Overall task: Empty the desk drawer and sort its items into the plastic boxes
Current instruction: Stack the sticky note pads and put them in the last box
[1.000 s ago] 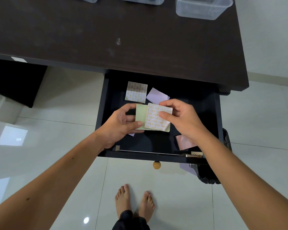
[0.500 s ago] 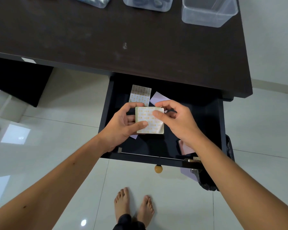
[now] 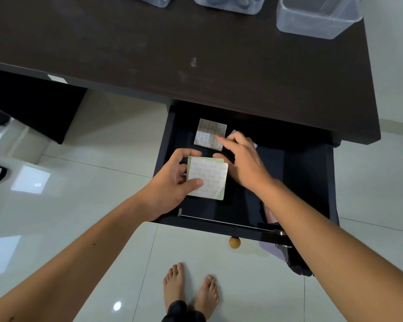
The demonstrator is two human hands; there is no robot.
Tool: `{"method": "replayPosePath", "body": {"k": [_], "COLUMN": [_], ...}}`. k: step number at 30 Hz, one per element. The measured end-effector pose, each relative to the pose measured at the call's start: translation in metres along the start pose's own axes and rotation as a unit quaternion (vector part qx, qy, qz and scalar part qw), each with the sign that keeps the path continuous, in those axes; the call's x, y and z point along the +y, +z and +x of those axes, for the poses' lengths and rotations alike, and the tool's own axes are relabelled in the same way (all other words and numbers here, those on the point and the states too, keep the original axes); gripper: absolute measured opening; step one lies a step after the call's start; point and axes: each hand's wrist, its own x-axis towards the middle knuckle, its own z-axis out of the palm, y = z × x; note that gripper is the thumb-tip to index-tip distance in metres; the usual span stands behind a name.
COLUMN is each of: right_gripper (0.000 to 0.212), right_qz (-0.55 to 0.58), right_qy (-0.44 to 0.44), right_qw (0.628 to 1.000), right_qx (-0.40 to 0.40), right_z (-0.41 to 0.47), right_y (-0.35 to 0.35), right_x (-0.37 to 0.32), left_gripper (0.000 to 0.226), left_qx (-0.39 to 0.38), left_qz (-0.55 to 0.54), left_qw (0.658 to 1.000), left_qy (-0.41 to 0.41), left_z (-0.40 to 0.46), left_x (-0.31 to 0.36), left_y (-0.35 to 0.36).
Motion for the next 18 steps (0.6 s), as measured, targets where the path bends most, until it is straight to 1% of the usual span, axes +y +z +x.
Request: {"method": "replayPosePath", "body": {"k": [3, 7, 10, 12, 14, 16, 18], "right_gripper": [0.055, 0.043, 0.034, 0.033, 0.042, 0.064, 0.085], "right_qz": [-0.058, -0.09, -0.056, -0.005, 0.035, 0.03, -0.01], "right_qy": [-0.051, -0.083, -0.073, -0.039, 0.008, 0.045, 0.07], "right_qw": [0.997, 0.992, 0.995, 0.999, 0.999, 0.998, 0.995], "right_qx": [-0.003, -0.015, -0.027, -0.013, -0.005, -0.03, -0.075], "right_z": [-0.005, -0.009, -0.013, -0.011, -0.001, 0.01, 0.017], "right_y": [0.002, -0.007, -0.017, -0.022, -0.026, -0.027, -0.025], "right_x": [0.004, 0.008, 0.008, 0.006, 0.003, 0.0, -0.002], "left_gripper": [0.055, 0.056, 0.057, 0.057, 0.057, 0.057, 0.057], "left_qx": [0.0, -0.004, -0.009, -0.013, -0.017, -0.022, -0.026], "left_qz": [-0.012, -0.019, -0.017, -0.019, -0.022, -0.022, -0.016], "left_qw": [1.0, 1.0, 1.0, 1.0, 1.0, 0.999, 0.999], "left_qy": [0.0, -0.002, -0.004, -0.007, -0.01, -0.013, -0.014], "left_z": [0.0, -0.001, -0.001, -0.002, -0.002, -0.002, -0.001], "left_x": [0.0, 0.001, 0.003, 0.003, 0.004, 0.003, 0.003], "left_y": [-0.002, -0.003, -0.003, -0.003, -0.003, -0.003, -0.004]}}
